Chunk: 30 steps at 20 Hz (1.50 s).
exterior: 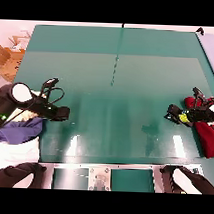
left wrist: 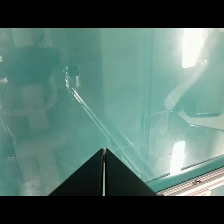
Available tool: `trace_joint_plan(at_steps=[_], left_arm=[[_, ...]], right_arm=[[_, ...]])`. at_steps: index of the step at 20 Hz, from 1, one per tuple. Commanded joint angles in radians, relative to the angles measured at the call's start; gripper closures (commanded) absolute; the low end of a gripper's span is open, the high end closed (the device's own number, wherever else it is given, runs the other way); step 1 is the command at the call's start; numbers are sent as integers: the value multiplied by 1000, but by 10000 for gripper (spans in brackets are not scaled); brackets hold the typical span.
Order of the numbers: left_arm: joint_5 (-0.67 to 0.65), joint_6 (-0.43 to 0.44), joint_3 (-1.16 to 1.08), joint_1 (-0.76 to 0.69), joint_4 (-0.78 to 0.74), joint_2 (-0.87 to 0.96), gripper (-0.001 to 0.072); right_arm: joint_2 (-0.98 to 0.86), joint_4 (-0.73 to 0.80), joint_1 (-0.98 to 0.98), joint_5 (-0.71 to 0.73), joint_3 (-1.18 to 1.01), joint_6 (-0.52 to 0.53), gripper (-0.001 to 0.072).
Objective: Fold the shirts.
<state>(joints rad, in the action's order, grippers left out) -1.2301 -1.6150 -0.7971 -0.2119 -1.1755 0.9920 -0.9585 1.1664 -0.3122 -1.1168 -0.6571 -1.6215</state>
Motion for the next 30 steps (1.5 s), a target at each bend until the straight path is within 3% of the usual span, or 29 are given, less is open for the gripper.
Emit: trace_joint_plan(at_steps=[1,4,6,9,10,11,12,14,16,22,29,30], left_arm=[[-1,0,0,0,0,-1,683],[0,3,0,0,-2,-1,683],[6,50,0,0,-11,-1,683],[18,27,0,0,-187,-1,679],[17,4,0,0,-285,-1,443],[16,-38,0,0,-401,-1,44],[15,-88,0,0,-533,-1,-13],[12,-129,0,0,-746,-1,-13],[39,-147,0,11,-862,-1,-13],[214,-138,0,176,-864,17,-13],[346,-113,0,328,-811,269,-13],[349,-82,0,328,-811,298,43]], right_arm=[[1,0,1,0,0,0,697],[1,0,1,0,0,0,697],[1,0,1,0,0,0,697],[1,0,1,0,0,0,697],[1,0,1,0,0,0,697],[1,0,1,0,0,0,697],[1,0,1,0,0,0,697],[1,0,1,0,0,0,697],[1,0,1,0,0,0,697],[1,0,1,0,0,0,697],[1,0,1,0,0,0,697],[1,0,1,0,0,0,697]])
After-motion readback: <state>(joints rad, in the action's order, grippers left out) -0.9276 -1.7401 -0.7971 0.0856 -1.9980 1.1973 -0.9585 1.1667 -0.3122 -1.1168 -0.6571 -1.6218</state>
